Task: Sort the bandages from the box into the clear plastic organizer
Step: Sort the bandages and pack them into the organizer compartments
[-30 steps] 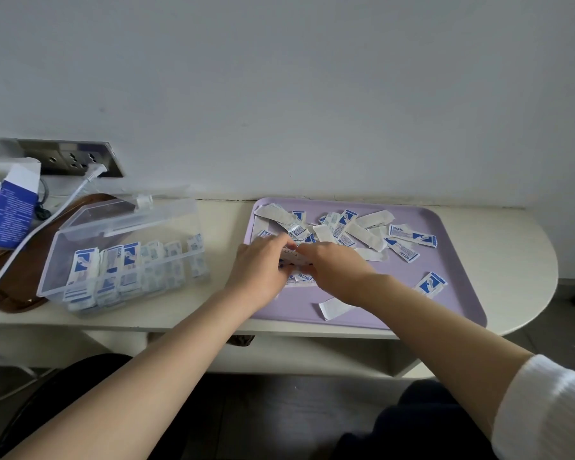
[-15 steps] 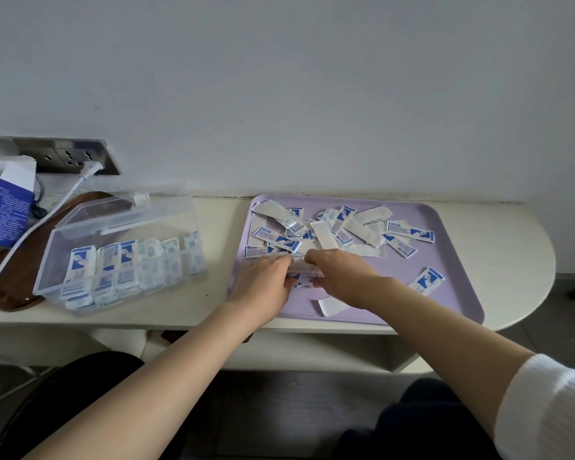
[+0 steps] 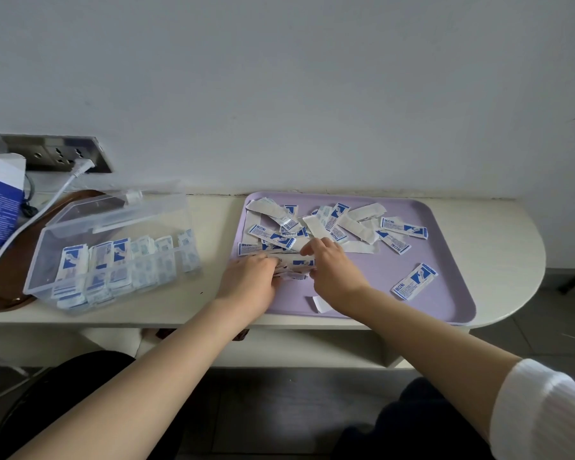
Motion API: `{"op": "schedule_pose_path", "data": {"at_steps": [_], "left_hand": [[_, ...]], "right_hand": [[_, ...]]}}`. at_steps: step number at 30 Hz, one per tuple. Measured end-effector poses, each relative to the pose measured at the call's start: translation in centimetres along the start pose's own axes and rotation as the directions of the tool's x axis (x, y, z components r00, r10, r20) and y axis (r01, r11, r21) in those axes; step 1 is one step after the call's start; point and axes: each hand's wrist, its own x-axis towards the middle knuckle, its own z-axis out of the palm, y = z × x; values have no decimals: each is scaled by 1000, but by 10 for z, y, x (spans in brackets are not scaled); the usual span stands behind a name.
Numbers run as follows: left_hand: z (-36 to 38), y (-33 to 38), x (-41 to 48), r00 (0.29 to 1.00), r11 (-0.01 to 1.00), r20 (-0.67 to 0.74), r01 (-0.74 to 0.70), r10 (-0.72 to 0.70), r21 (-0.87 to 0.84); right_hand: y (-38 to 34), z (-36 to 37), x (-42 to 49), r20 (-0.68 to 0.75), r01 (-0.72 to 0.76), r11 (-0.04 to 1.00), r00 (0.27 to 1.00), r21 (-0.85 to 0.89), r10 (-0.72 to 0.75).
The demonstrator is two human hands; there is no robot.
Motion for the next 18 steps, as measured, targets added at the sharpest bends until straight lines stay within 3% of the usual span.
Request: {"op": "schedule_pose_path", "data": {"at_steps": [5,11,15,18], "left_hand": [[-1,-1,0,999,999,29,24,-23,-29],[0,1,1,999,1000,49,10,-11,18],[3,3,3,997,998,75,-8,3,66],[4,1,3,998,1000,56,-6,4,27]], "right_hand": [[1,3,-2,13,-72,987,997,142,71],[-11,10,-4,-2,51,964,999,261,-52],[-18,9,-8,63,153,960,983,233,-172],[-18,10,-8,-30,166,973,986,162,-163]]}}
